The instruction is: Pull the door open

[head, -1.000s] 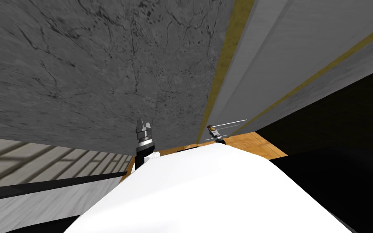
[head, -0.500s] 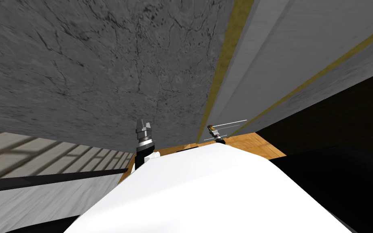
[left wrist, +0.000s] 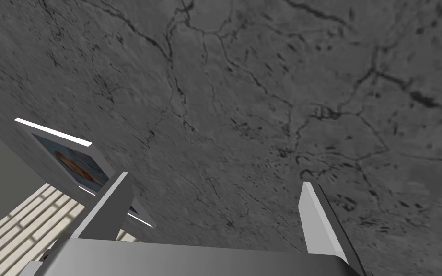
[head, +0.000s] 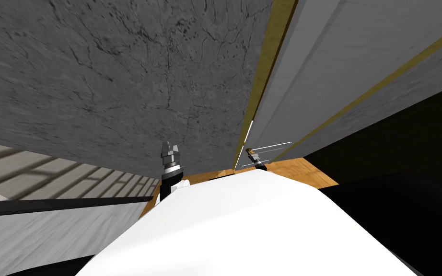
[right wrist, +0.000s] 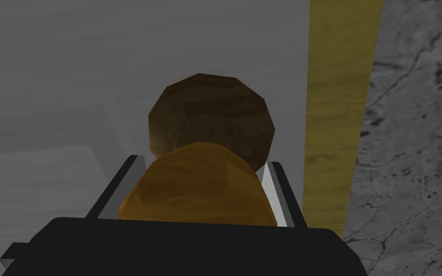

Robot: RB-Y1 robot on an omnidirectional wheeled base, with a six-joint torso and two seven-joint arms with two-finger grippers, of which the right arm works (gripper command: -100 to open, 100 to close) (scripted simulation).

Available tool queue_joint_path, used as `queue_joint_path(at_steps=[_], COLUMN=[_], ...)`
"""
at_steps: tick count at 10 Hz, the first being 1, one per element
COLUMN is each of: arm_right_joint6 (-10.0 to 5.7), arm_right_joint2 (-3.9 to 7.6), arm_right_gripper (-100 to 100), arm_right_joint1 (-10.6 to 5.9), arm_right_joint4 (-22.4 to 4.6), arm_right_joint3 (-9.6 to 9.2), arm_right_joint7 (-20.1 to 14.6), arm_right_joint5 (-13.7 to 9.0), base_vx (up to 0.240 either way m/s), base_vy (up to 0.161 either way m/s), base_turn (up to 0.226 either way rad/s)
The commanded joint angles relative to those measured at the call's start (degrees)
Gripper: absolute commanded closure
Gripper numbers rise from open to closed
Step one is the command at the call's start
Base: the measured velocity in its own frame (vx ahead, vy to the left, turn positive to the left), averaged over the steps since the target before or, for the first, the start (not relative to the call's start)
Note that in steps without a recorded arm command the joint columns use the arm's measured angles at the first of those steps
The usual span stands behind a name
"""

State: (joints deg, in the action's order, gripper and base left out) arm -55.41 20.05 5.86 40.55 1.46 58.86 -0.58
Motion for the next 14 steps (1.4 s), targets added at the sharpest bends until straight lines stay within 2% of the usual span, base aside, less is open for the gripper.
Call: queue_joint_path(at_steps=[1,14], arm_right_joint6=[0.04,0.78], arm_right_joint2=[-0.21,-0.33], arm_right_gripper=[100,100], arm_right_joint1=[-0.09,-1.54], arm_right_joint4=[-0.07,-0.77], arm_right_joint3=[-0.32,-1.85], arm_right_joint7=[-2.14,-20.53], arm_right_joint5=[-0.4,-4.48], base_vx=[-0.04,-0.043], base_vy=[-0.013,-0.016], base_turn=[0.046,0.043])
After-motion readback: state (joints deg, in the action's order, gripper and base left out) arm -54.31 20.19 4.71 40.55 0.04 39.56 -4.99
